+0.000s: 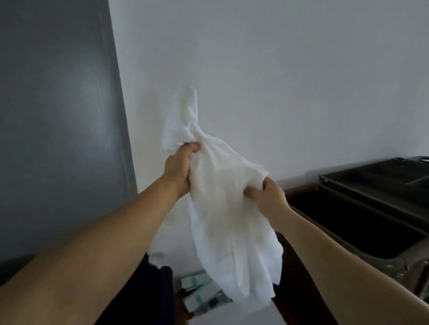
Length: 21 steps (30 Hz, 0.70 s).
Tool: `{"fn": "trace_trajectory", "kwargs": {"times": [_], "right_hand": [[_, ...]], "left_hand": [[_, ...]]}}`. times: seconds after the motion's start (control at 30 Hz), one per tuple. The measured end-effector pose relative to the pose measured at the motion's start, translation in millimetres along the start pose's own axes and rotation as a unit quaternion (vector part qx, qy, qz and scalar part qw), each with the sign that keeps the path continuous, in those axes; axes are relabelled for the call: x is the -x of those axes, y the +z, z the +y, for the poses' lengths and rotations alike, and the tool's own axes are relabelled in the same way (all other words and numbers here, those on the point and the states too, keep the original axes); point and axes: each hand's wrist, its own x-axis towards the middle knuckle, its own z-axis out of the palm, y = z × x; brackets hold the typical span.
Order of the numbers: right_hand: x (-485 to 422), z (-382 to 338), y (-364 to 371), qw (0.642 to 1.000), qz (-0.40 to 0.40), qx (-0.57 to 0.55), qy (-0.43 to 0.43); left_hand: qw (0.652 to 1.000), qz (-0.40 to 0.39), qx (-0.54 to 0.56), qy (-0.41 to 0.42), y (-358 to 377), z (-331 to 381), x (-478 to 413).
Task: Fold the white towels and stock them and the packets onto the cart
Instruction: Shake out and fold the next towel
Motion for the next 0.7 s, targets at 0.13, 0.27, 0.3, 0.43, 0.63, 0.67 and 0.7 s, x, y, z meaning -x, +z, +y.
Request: {"fn": "trace_trajectory", "kwargs": {"times": [0.13, 0.27, 0.3, 0.43, 0.63, 0.67, 0.7], "right_hand": [[-3, 14, -6, 0.998, 0.032, 0.054, 0.003], [3, 21, -11, 0.998, -0.049, -0.019, 0.025], [3, 24, -12, 0.997, -0.069, 0.022, 0.011], [-9, 40, -16, 0.98, -0.085, 0.175, -0.041], [-41, 39, -44, 0.977, -0.095, 0.157, -0.107], [-47, 37, -48, 0.978, -0.095, 0.148, -0.115], [-54, 36, -51, 0.979, -0.097, 0.135, -0.12]], "left_hand": [[0.998, -0.008, 0.045, -0.041, -1, -33, -7], [0.996, -0.017, 0.048, -0.077, 4, -70, -9], [0.995, -0.016, 0.043, -0.086, 5, -79, -8], [0.992, -0.038, 0.024, -0.117, 7, -104, -2], [0.98, -0.041, -0.014, -0.192, -3, -135, 8], [0.976, -0.038, -0.022, -0.214, -7, -144, 8], [0.971, -0.031, -0.035, -0.235, -11, -152, 8]]}}
